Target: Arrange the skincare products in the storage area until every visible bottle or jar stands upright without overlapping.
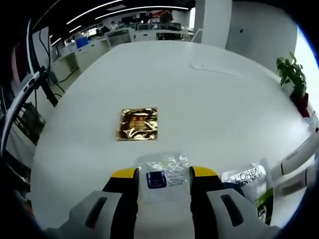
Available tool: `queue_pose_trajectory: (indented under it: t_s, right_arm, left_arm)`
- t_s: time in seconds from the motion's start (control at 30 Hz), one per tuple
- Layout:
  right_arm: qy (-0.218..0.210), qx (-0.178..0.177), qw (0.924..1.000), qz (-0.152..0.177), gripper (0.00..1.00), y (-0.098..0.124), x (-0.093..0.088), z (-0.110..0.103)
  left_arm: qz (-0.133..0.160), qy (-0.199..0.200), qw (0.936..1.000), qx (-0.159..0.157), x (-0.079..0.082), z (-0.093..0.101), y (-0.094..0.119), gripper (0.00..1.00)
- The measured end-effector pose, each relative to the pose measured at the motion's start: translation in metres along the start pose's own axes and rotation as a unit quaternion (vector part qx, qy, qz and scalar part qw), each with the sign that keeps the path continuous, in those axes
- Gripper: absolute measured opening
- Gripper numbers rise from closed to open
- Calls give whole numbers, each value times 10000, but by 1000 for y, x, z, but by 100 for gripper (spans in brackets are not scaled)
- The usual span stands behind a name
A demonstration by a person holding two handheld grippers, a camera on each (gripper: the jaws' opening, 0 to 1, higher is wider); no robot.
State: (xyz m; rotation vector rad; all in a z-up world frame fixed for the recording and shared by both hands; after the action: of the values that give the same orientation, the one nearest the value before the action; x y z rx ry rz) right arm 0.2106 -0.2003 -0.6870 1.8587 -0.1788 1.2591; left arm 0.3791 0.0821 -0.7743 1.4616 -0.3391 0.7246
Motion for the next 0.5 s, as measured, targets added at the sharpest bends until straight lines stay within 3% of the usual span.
queue_pose_trajectory:
  t_s: [0.2, 0.5]
  right_arm:
    - [52, 18, 10000, 12, 99, 0, 1, -1]
    - [340, 195, 9992, 40, 98, -2, 5, -10]
  left_arm:
    - [186, -26, 9995, -272, 3, 0, 9, 38]
    - [476, -21, 9942, -961, -4, 15, 47, 37]
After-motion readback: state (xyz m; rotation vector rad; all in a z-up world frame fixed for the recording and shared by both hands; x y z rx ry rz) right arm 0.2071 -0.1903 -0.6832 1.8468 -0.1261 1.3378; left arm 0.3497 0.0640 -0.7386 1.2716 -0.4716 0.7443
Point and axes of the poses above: the point that each gripper's makers call its tool centre point, and the gripper's own axes: y roughly backward along the fingers, z roughly to its right, x roughly out of its top, the point moved 6 cm from there along y, roughly backward along the fingers, and after that the axes turned 8 degrees about y, right-handed, at the moved point
